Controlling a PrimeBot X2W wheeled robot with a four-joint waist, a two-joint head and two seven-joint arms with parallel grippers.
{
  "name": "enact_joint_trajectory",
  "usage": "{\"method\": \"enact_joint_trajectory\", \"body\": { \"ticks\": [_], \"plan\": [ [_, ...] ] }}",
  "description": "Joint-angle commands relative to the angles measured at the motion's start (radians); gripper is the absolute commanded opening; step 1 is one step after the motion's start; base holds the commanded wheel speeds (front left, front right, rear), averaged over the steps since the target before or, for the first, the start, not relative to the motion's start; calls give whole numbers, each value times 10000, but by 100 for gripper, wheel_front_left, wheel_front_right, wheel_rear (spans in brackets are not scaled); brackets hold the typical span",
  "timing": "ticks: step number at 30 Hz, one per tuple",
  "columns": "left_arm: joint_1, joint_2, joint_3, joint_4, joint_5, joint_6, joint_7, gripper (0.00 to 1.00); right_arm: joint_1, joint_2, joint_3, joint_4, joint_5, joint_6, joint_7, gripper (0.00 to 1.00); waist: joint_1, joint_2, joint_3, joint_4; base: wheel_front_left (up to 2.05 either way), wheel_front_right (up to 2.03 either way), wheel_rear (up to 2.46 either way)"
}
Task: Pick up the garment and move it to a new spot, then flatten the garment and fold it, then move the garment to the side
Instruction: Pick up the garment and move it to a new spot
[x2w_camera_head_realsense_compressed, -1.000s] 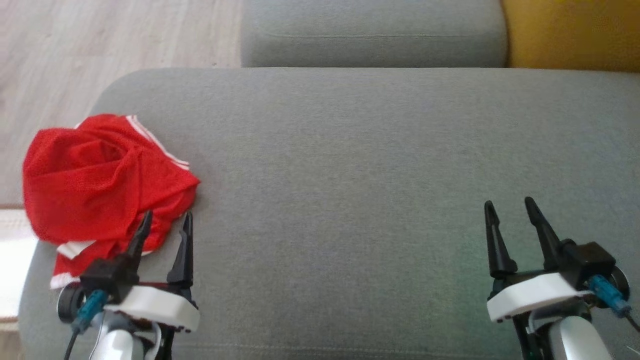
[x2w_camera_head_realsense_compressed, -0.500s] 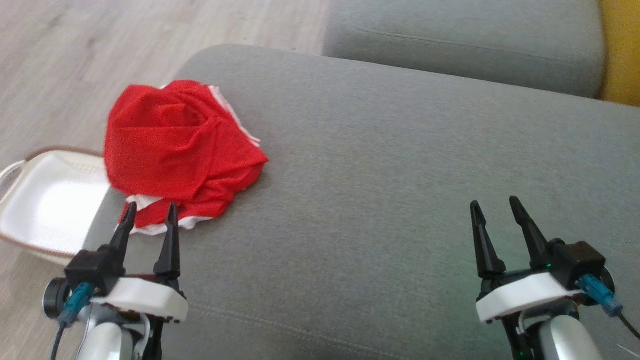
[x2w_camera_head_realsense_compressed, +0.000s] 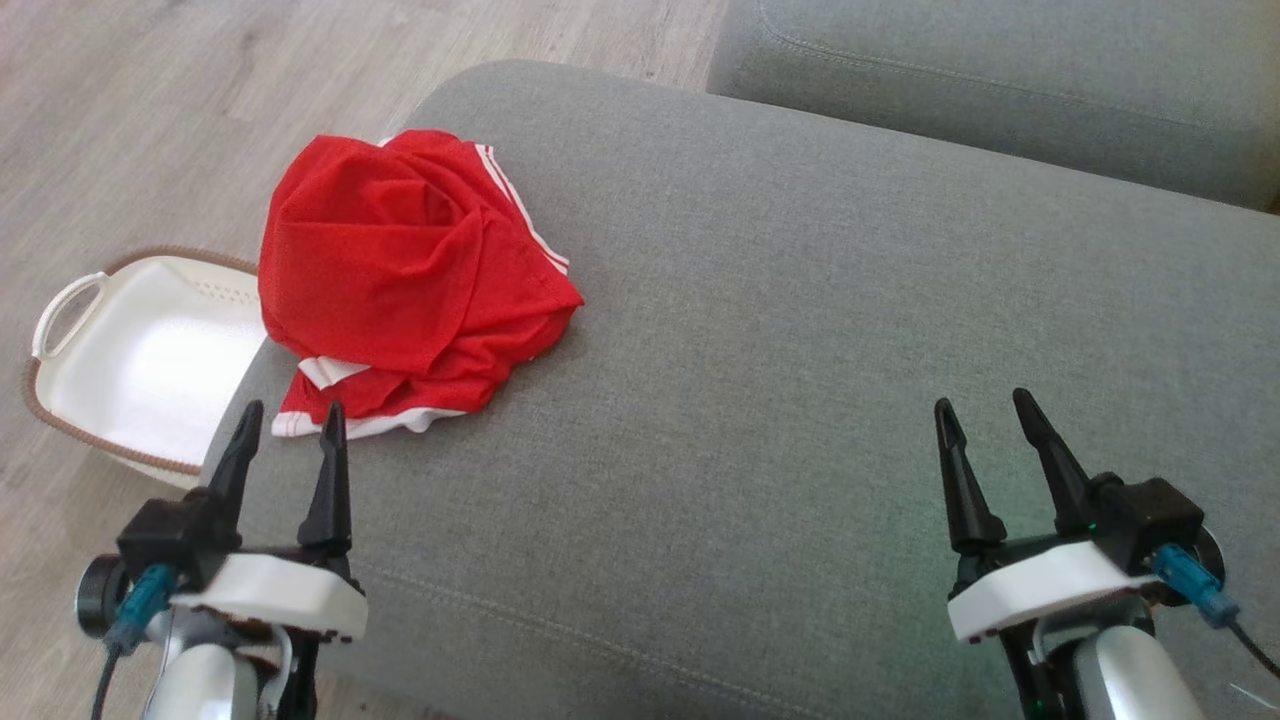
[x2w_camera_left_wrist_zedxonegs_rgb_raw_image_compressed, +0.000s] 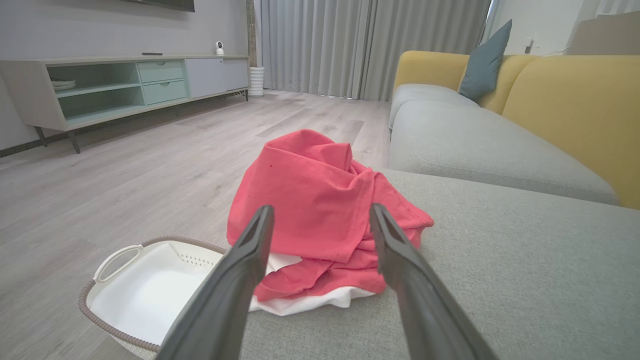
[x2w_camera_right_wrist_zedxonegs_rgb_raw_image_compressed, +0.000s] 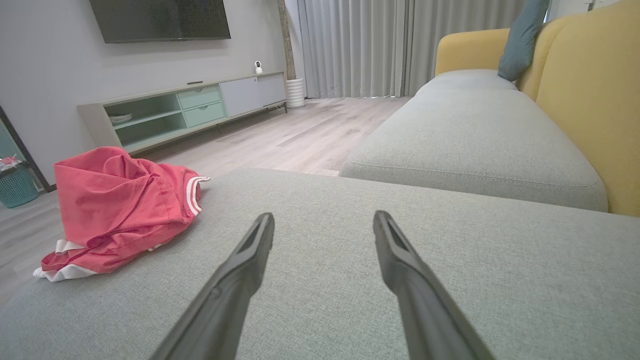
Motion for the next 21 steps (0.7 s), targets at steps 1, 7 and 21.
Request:
{"method": "enact_joint_trajectory", "body": {
  "ticks": [1,7,21],
  "plan": [
    [-595,144,405,-371,-55,13,-105,100,-563,-51,259,-305,-18,-7,-79,100,0,0,24,-21,0,0,0],
    [-682,110,437,-332,-98,-2,-105,100,-628,-51,273,-349,-43,-7,-41,100,0,0,197,-75,0,0,0],
    [-3627,1220,441,1404,-1316,-154,487,100,-1308,-51,152,-1200,-840,-7,670,100,0,0,2133,-355,0,0,0]
  ]
}}
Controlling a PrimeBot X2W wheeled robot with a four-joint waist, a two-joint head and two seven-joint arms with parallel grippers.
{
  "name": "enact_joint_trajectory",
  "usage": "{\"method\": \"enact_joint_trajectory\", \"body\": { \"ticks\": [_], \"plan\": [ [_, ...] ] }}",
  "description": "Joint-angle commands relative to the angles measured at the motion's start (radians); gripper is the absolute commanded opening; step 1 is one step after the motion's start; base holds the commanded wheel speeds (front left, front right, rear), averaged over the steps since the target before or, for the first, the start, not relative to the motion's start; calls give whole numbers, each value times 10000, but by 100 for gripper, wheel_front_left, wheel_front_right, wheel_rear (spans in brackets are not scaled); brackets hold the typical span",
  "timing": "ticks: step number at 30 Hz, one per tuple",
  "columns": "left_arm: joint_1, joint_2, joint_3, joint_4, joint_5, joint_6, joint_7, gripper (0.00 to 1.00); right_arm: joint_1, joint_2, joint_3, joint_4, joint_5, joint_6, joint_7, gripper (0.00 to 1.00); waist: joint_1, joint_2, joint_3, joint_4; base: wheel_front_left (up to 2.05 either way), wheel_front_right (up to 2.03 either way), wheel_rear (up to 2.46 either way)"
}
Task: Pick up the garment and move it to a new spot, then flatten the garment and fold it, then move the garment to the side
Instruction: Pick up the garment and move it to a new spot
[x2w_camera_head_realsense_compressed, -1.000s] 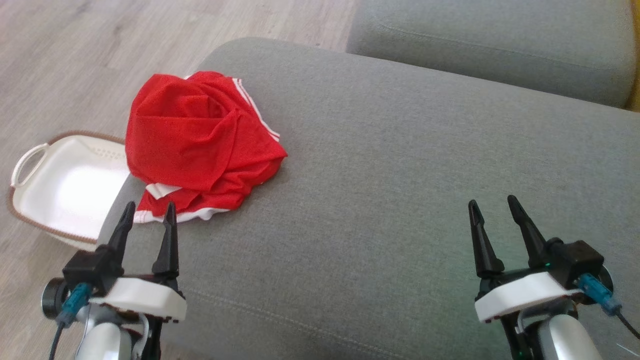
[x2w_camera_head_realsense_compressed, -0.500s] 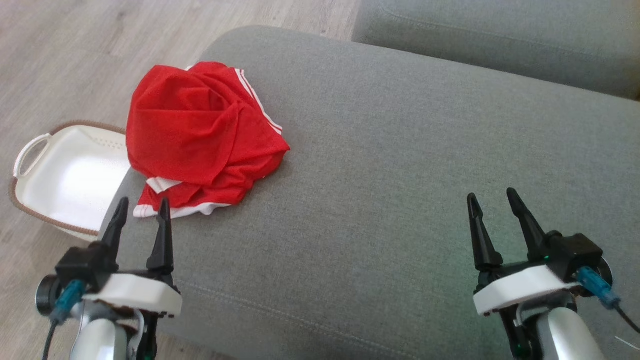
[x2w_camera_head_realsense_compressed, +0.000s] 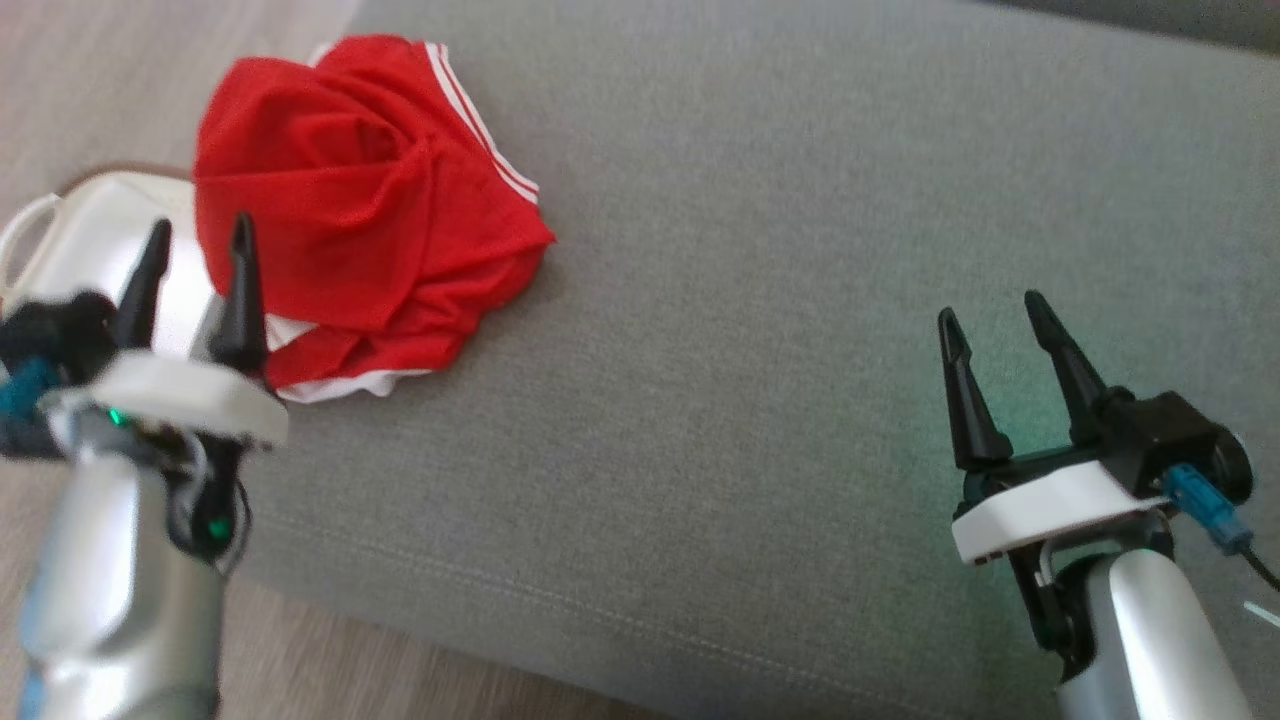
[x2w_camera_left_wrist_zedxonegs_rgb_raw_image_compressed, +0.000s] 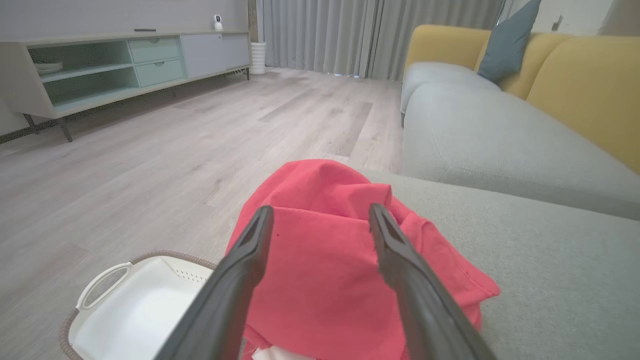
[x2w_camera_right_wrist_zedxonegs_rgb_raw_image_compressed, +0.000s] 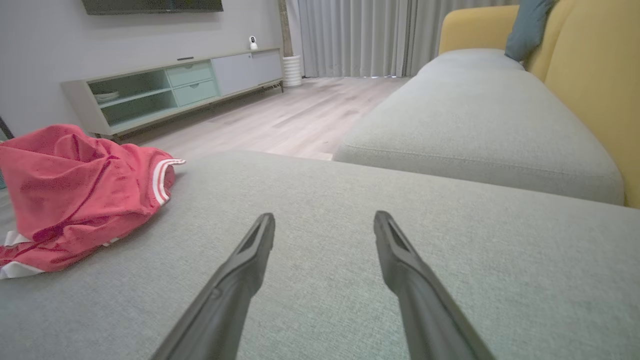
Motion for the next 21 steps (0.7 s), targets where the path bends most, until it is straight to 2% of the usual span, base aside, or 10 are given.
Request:
{"method": "enact_joint_trajectory", "body": {
  "ticks": [1,5,9,12,16,17,18,19,21],
  "plan": [
    [-603,503,224,-55,-159,-49,94,100,-350,-39,218,-409,-53,-7,32,100,-1,0,429,-121,0,0,0],
    [-1695,1196,-469,1363,-1211,-57,692,100,-467,-39,166,-674,-284,-7,257,100,-1,0,942,-221,0,0,0],
    [-2969,2097,-1136,3265,-2332,-59,1790,100,-566,-39,174,-864,-418,-7,389,100,-1,0,1303,-326,0,0,0],
    [-3521,2421,-1571,4157,-2756,-59,2440,100,-562,-39,163,-899,-419,-7,414,100,-1,0,1364,-363,0,0,0],
    [-3995,2573,-2300,4721,-3305,-60,3182,100,-575,-39,153,-935,-372,-7,435,100,-1,0,1404,-377,0,0,0],
    [-4077,2610,-2489,4744,-3462,-60,3260,95,-589,-39,166,-947,-368,-7,442,100,-1,0,1420,-385,0,0,0],
    [-4164,2676,-2628,4761,-3603,-60,3234,22,-606,-39,179,-957,-363,-7,448,100,-1,0,1436,-391,0,0,0],
    [-4233,2753,-2766,4815,-3695,-60,3201,0,-628,-39,193,-965,-364,-7,453,100,-1,0,1452,-398,0,0,0],
    [-4379,2950,-3002,4889,-3764,-60,2913,0,-681,-39,226,-974,-359,-7,461,100,-1,0,1478,-422,0,0,0]
  ]
}}
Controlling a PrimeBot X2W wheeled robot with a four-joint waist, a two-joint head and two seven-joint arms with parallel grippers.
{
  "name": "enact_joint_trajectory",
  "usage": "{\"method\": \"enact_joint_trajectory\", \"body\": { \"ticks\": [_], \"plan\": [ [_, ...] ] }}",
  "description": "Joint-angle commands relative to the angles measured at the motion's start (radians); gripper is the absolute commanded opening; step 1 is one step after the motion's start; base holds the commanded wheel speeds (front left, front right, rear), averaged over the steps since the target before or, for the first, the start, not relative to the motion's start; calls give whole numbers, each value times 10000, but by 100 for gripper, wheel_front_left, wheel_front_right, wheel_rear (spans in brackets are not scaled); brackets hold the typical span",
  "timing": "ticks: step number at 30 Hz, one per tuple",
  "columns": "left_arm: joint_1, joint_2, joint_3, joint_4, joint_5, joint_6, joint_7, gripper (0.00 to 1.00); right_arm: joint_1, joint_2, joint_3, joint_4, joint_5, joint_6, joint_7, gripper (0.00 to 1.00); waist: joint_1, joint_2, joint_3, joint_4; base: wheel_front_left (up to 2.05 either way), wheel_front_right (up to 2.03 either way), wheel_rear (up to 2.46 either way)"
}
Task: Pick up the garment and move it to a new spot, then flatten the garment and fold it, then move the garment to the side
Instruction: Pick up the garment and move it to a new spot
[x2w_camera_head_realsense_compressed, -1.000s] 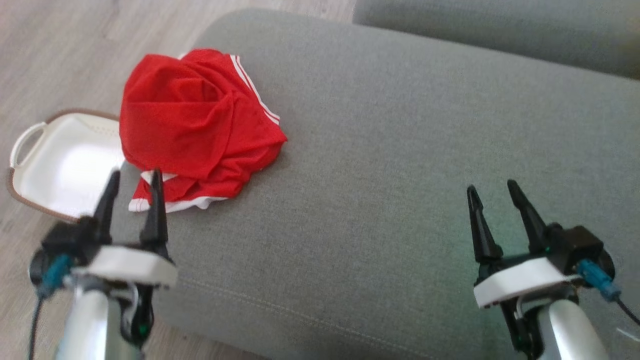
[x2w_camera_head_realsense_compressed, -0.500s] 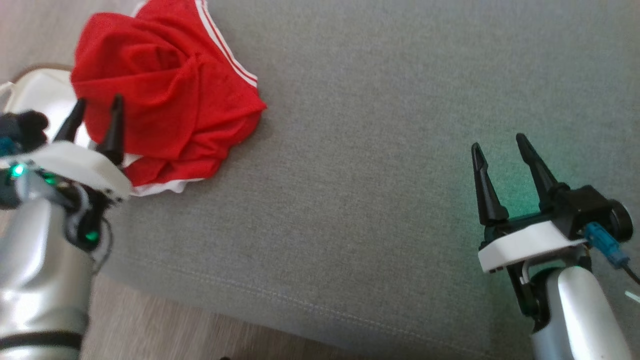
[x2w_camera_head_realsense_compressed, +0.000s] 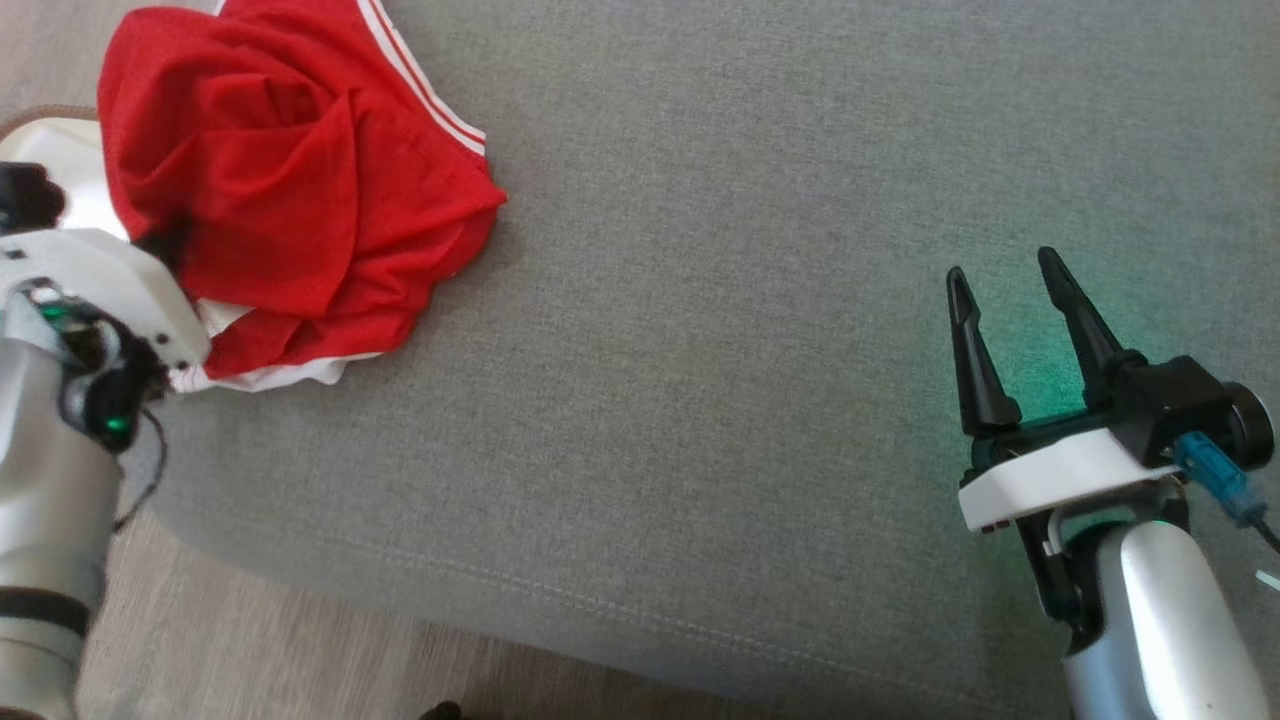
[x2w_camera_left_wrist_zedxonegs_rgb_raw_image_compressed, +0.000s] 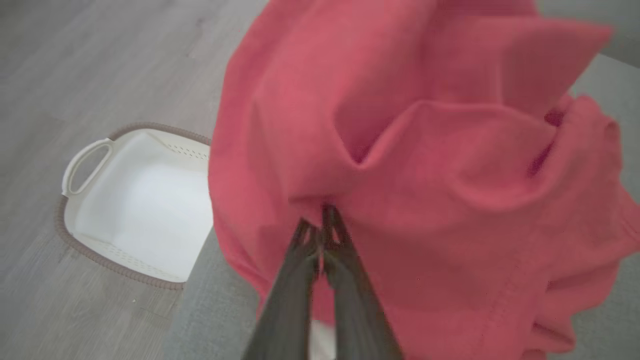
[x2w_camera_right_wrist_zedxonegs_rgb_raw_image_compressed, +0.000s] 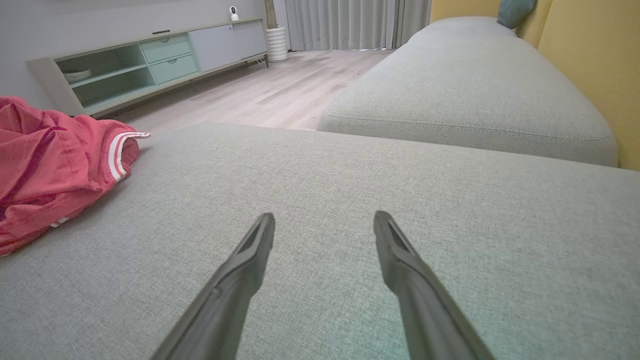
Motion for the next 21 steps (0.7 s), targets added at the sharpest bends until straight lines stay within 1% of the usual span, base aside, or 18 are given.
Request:
{"method": "enact_joint_trajectory", "body": {
  "ticks": [1,5,6,7,8,12,16,18,21],
  "plan": [
    [-645,930,195,-126,0,13,-514,0,-320,-22,297,-389,-1,-7,26,100,0,0,19,-31,0,0,0],
    [-938,1202,100,113,252,22,-1750,0,-306,-22,240,-407,39,-7,-17,100,0,0,-100,-63,0,0,0],
    [-997,1234,125,118,318,80,-2124,0,-276,-22,205,-408,67,-7,-36,100,0,0,-161,-63,0,0,0],
    [-997,1234,125,118,318,80,-2124,0,-276,-22,205,-408,67,-7,-36,100,0,0,-161,-63,0,0,0],
    [-1023,1254,121,113,394,139,-2433,0,-236,-22,173,-400,72,-7,-57,100,0,0,-264,-65,0,0,0],
    [-975,1274,256,-336,512,336,-3440,0,-47,-22,58,-443,249,-7,-193,100,0,0,-755,-98,0,0,0],
    [-355,1263,600,-1575,571,710,-3779,0,136,-22,54,-476,494,-7,-343,100,0,0,-1363,-276,0,0,0],
    [162,1217,770,-2483,634,960,-3814,0,247,-22,37,-529,609,-7,-399,100,0,0,-1637,-375,0,0,0],
    [1086,1182,1020,-4161,841,1476,-3828,0,425,-22,53,-627,783,-7,-477,100,0,0,-2022,-586,0,0,0]
  ]
}}
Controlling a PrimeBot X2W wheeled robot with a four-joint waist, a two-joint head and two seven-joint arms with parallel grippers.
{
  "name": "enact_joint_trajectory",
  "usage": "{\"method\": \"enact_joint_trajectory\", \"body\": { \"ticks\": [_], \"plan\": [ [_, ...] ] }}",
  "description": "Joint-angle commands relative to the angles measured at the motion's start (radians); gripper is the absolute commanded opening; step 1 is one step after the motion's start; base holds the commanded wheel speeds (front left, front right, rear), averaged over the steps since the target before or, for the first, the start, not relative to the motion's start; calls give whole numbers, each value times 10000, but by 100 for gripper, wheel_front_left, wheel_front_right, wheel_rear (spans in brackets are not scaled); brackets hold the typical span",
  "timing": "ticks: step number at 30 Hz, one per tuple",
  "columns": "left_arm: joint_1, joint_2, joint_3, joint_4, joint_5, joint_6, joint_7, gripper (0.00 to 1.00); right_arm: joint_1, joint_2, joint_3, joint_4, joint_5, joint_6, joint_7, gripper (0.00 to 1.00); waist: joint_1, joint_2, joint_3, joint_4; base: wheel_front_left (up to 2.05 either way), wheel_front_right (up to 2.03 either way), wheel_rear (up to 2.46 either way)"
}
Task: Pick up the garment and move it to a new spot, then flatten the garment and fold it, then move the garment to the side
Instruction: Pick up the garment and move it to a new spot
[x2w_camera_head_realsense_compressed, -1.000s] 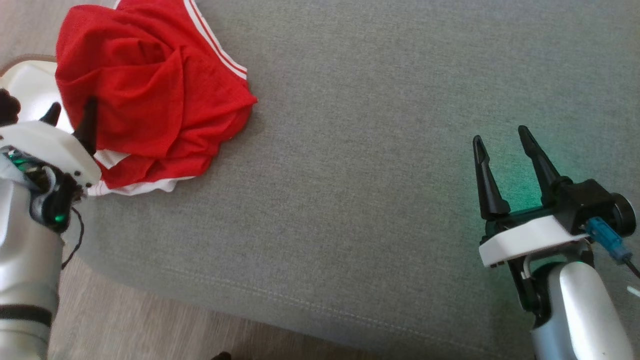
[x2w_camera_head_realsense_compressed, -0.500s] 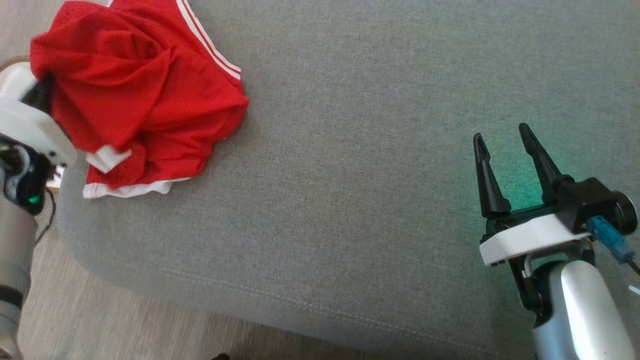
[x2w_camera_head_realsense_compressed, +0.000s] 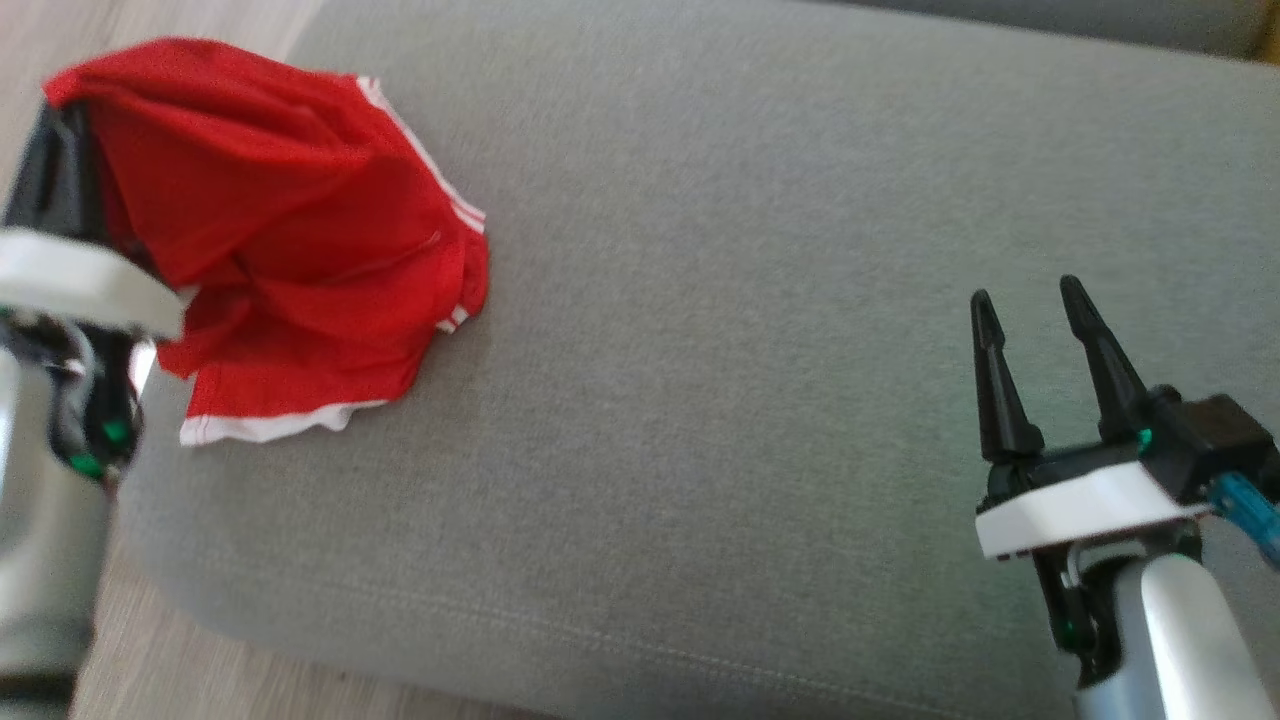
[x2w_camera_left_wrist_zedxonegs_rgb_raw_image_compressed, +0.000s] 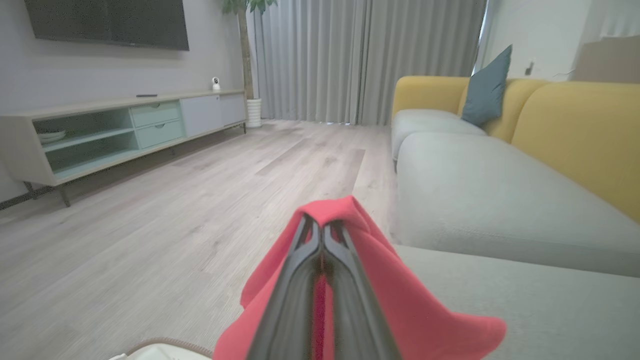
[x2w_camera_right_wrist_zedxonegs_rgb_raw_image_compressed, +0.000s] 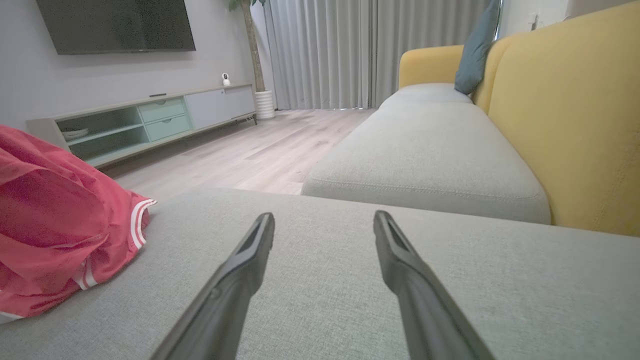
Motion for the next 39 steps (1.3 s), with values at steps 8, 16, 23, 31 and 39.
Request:
{"method": "enact_joint_trajectory", "body": {
  "ticks": [8,16,23,31,39],
  "plan": [
    [2175,377,452,-4473,390,1214,93,0,397,-26,278,-784,293,-7,-70,100,0,0,-823,-932,0,0,0],
    [2697,-84,-675,-6310,587,1288,911,0,514,-26,421,-962,590,-7,-64,100,0,0,-889,-2344,0,0,0],
    [1677,-923,-1540,-5794,447,717,998,0,364,-26,732,-982,826,-7,-195,100,0,0,-478,-4182,0,0,0],
    [129,-1813,-2389,-4751,578,114,1070,0,437,-26,783,-890,1159,-7,-549,100,0,0,270,-5600,0,0,0],
    [-574,-2550,-3120,-3235,337,-469,1491,0,339,-26,721,-809,1284,-7,-914,100,0,0,1060,-5928,0,0,0]
  ]
}}
